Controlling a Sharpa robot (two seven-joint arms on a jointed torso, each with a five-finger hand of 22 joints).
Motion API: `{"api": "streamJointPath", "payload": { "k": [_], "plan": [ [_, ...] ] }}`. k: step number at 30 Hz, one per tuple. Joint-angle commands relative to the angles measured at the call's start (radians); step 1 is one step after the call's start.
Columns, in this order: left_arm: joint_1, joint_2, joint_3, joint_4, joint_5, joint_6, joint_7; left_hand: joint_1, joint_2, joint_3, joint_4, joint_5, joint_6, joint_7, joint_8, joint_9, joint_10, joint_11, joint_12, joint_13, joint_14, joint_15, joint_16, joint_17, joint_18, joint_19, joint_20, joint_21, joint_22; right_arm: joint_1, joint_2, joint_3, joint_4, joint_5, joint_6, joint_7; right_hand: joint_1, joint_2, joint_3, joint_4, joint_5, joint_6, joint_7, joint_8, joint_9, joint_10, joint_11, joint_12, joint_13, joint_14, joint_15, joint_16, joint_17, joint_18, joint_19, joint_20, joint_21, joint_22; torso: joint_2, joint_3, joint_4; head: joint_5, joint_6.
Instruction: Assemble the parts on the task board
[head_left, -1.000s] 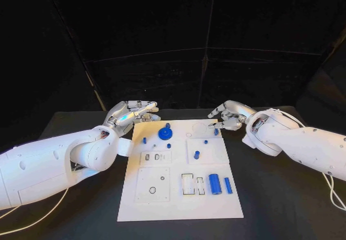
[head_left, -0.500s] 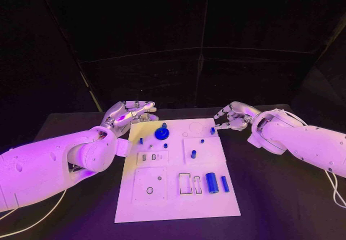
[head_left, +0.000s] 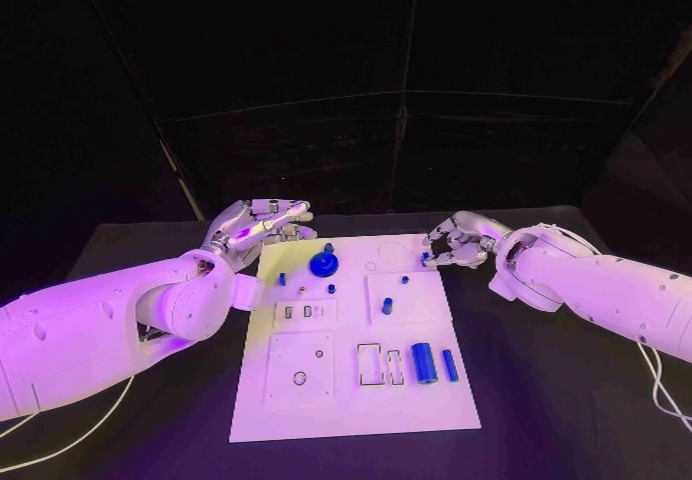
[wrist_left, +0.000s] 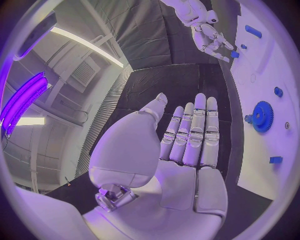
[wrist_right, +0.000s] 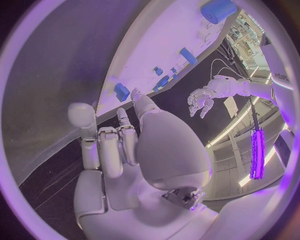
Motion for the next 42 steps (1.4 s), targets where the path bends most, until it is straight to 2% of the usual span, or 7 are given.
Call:
{"api": "streamJointPath", "payload": {
  "k": [1, 12, 26, 42],
  "plan": [
    [0.001, 0.001, 0.001, -0.001, -0.005, 0.015, -0.001, 0.003, 0.007, 0.0, -0.004, 0.002, 0.002, 0.005, -0.005, -0.001, 0.003, 0.003, -0.004, -0.001, 0.0, 0.002, -0.005, 0.001, 0.005, 0.006, 0.003, -0.004, -0.001, -0.001, 0.003, 0.0, -0.004, 0.005, 0.027, 0.018, 0.011, 0.003, 0.002, -0.005, 0.006, 0.002, 0.001, 0.002, 0.0, -0.006, 0.001, -0.004, 0.111, 0.089, 0.0, -0.007, 0.182, 0.0, -0.003, -0.001, -0.005, -0.001, 0.0, -0.0004, -0.0008, -0.001, -0.005],
    [0.001, 0.004, 0.0, -0.003, -0.005, 0.015, -0.002, 0.003, 0.007, 0.0, -0.004, 0.002, 0.002, 0.005, -0.005, -0.001, 0.003, 0.003, -0.004, -0.001, 0.0, 0.002, -0.005, 0.001, 0.005, 0.006, 0.003, -0.004, -0.001, -0.005, 0.015, 0.0, -0.022, 0.0, 0.029, 0.013, 0.018, 0.017, 0.01, -0.016, 0.007, 0.022, 0.001, 0.01, 0.002, -0.002, 0.001, 0.0, 0.116, 0.091, -0.001, -0.005, 0.189, -0.001, 0.0, -0.002, -0.002, 0.005, 0.0, 0.0003, 0.0014, -0.002, -0.007],
    [0.001, 0.004, 0.0, -0.005, -0.005, 0.014, -0.003, 0.005, 0.009, 0.001, -0.007, 0.002, 0.003, 0.005, -0.005, -0.001, 0.004, 0.003, -0.005, -0.001, 0.0, 0.001, -0.006, 0.002, 0.005, 0.007, 0.003, -0.004, -0.002, -0.009, 0.031, 0.0, -0.042, -0.012, 0.039, 0.004, 0.028, 0.052, 0.046, -0.037, -0.006, 0.08, -0.008, 0.03, 0.005, 0.005, -0.008, 0.005, 0.124, 0.092, -0.008, -0.003, 0.193, -0.002, 0.004, -0.007, 0.003, 0.01, -0.001, 0.0012, 0.0001, -0.001, -0.01],
    [0.001, 0.006, 0.0, -0.007, -0.005, 0.015, -0.004, 0.007, 0.01, 0.003, -0.009, 0.002, 0.003, 0.005, -0.005, -0.001, 0.004, 0.003, -0.005, -0.001, 0.0, 0.001, -0.006, 0.002, 0.005, 0.007, 0.003, -0.005, -0.002, -0.01, 0.039, 0.0, -0.055, -0.013, 0.043, 0.0, 0.022, 0.058, 0.061, -0.041, -0.007, 0.099, -0.013, 0.034, 0.004, 0.008, -0.012, 0.008, 0.128, 0.092, -0.011, -0.003, 0.195, -0.002, 0.005, -0.01, 0.005, 0.013, -0.001, 0.0024, -0.0001, -0.004, -0.012]
  ]
}}
